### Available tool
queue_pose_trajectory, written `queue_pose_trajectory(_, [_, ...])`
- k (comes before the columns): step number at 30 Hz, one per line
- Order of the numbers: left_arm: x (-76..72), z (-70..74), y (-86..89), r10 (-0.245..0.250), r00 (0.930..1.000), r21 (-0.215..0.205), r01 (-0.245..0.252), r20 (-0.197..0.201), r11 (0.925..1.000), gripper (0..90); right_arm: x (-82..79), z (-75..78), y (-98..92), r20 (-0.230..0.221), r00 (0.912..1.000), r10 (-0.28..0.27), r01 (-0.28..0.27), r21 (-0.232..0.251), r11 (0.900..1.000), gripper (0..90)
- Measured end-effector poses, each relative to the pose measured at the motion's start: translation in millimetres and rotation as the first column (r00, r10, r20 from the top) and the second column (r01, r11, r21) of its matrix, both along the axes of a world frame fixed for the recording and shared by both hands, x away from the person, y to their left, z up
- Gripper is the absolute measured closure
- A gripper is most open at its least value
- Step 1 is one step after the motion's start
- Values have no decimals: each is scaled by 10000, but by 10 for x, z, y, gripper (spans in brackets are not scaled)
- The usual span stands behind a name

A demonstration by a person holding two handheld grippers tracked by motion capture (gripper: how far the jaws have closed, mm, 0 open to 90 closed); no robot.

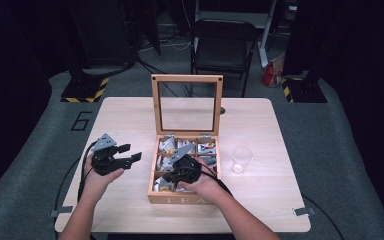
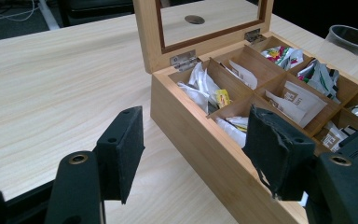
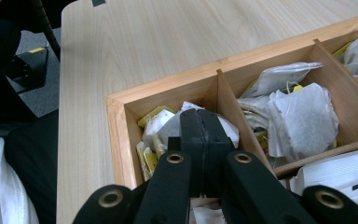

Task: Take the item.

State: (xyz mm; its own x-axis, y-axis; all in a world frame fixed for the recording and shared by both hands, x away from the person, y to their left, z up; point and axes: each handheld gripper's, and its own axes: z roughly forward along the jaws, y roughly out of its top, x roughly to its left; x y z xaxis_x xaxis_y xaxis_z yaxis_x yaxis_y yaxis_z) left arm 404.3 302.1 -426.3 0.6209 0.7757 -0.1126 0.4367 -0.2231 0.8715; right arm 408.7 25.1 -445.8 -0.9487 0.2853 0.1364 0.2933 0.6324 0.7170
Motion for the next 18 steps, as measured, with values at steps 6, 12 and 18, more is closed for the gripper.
queue_pose_trajectory(6, [-3,13,17,-41,10000,43,41,-44,10000,370,-28,72,-25,255,9997,15,-19,169,9999,900])
queue_pose_trajectory(12, [-4,12,13,-23,10000,44,23,-32,10000,370,-19,161,-78,360,9993,-134,118,422,9990,900])
queue_pose_trajectory(18, [-5,14,17,-23,10000,36,23,-39,10000,370,-19,266,-103,617,9980,-101,69,526,9986,900])
